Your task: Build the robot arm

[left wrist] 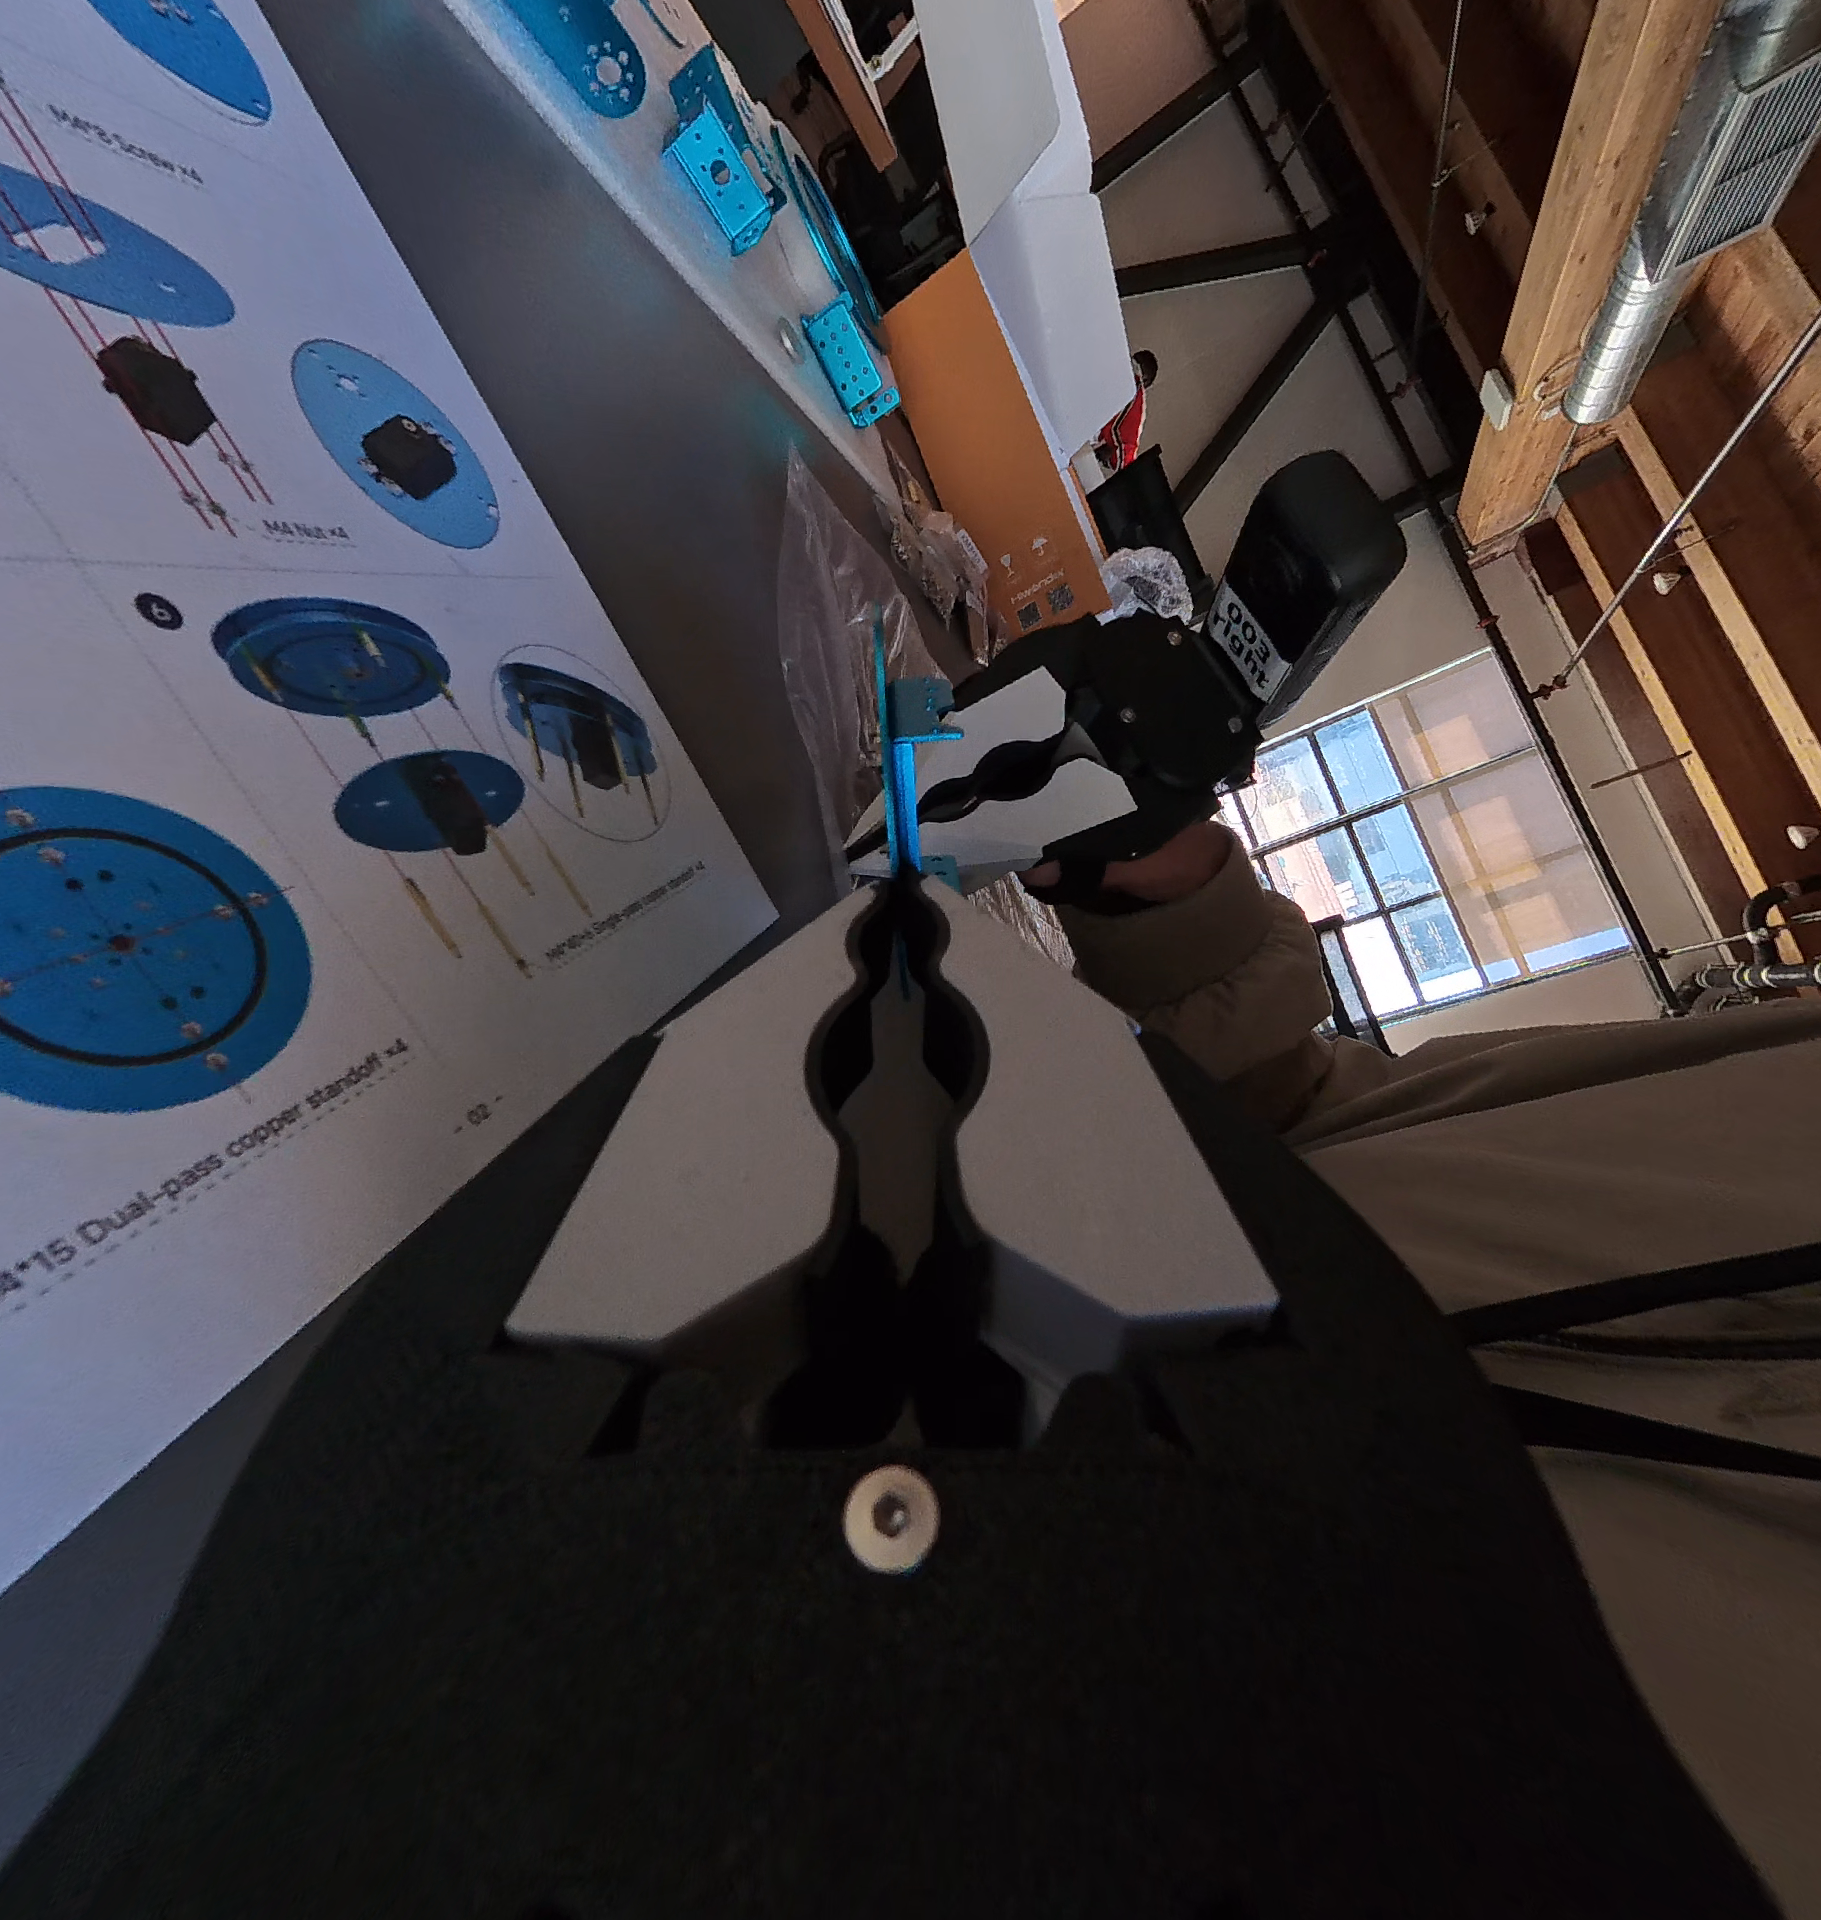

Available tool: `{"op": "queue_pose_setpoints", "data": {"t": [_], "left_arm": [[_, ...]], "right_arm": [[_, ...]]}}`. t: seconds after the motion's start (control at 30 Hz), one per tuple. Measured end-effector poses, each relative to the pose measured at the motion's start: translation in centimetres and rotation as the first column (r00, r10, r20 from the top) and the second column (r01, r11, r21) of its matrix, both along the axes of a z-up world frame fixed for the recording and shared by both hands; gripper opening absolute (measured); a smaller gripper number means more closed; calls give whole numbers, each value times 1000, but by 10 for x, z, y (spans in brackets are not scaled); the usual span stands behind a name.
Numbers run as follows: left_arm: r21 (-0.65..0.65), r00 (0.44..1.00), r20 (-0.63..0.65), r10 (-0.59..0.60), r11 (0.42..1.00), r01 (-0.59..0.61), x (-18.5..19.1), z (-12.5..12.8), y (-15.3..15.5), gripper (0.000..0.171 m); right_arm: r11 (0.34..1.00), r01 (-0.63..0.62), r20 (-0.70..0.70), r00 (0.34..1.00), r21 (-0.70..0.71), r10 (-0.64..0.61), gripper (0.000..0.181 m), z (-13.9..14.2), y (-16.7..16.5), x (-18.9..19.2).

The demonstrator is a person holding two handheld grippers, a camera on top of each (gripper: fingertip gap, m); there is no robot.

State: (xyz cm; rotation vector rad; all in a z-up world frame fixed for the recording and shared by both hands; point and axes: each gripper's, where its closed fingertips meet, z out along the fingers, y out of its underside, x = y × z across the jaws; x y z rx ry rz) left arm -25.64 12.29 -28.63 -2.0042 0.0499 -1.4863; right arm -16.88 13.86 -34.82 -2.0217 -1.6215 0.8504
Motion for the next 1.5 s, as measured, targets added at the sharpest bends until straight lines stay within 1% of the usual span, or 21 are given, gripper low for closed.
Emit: {"op": "queue_pose_setpoints", "data": {"t": [0.1, 0.17, 0.23, 0.3, 0.4, 0.5, 0.53, 0.6, 0.7, 0.77, 0.8, 0.83, 0.87, 0.9, 0.97, 1.0, 1.07, 1.17, 1.27, 1.4, 1.5], "left_arm": [[1, 1000, 0, -4, 1000, 4, 2, 0, 0, 0], [2, 1000, 1, -5, 1000, 5, 4, 1, -1, 0], [0, 1000, 2, -6, 1000, 6, 4, 0, -2, 0], [0, 1000, 3, -6, 1000, 6, 5, 0, -2, 0], [5, 1000, 9, -10, 1000, 10, 6, 2, -3, 0], [11, 1000, 7, -11, 1000, 11, 7, 5, -4, 0], [13, 1000, 7, -11, 1000, 11, 7, 5, -3, 0], [17, 1000, 1, -14, 1000, 14, 6, 7, -3, 0], [22, 1000, -19, -7, 1000, 7, 0, 8, -1, 0], [26, 999, -36, 4, 1000, -3, -5, 8, -1, 0], [29, 999, -43, 12, 1000, -11, -7, 9, -2, 0], [35, 999, -47, 20, 999, -18, -8, 10, -4, 0], [42, 998, -50, 27, 999, -25, -10, 11, -6, 0], [42, 998, -52, 36, 999, -34, -10, 10, -9, 0], [36, 998, -41, 51, 998, -50, -11, 11, -14, 0], [32, 998, -32, 61, 998, -60, -12, 12, -17, 0], [16, 996, -17, 89, 996, -89, -15, 12, -24, 0], [-23, 989, 6, 149, 989, -148, -23, 9, -34, 0], [-53, 981, 22, 190, 981, -189, -27, 7, -43, 0], [-50, 974, 8, 227, 973, -227, -27, 9, -47, 0], [-52, 971, 7, 239, 970, -239, -28, 10, -47, 0]], "right_arm": [[1000, 12, -7, 1000, -8, -12, 0, 1, 2, 0], [1000, 10, -39, 999, 3, -10, 2, 7, 3, 2], [999, -25, -59, 998, 37, 28, 6, 13, 1, 4], [994, -59, -53, 997, 93, 64, 7, 11, 2, 5], [989, -107, -79, 990, 100, 115, 6, 11, 0, 3], [982, -137, -63, 987, 130, 146, 6, 8, 6, 6], [979, -159, -48, 985, 131, 167, 7, 10, 4, 7], [955, -243, -6, 969, 168, 247, 7, 25, -1, 13], [879, -407, 98, 913, 250, 395, 8, 47, -3, 25], [837, -504, 215, 860, 213, 462, 9, 49, 0, 37], [823, -532, 246, 840, 201, 483, 9, 51, 3, 37], [802, -567, 244, 818, 190, 520, 10, 54, 4, 36], [770, -601, 228, 797, 213, 559, 9, 55, 5, 31], [730, -627, 203, 779, 270, 594, 7, 55, 10, 22], [668, -663, 122, 735, 339, 667, 0, 46, 11, 7], [644, -687, 112, 708, 337, 697, 0, 37, 11, 3], [616, -745, 100, 654, 256, 750, 3, 19, 5, 0], [584, -798, 68, 597, 148, 799, 8, 7, -3, 2], [554, -822, 53, 564, 135, 824, 5, 2, -3, 5], [542, -826, 21, 551, 155, 834, 5, 5, -2, 0], [523, -836, 38, 535, 163, 844, 5, 4, -2, 1]]}}
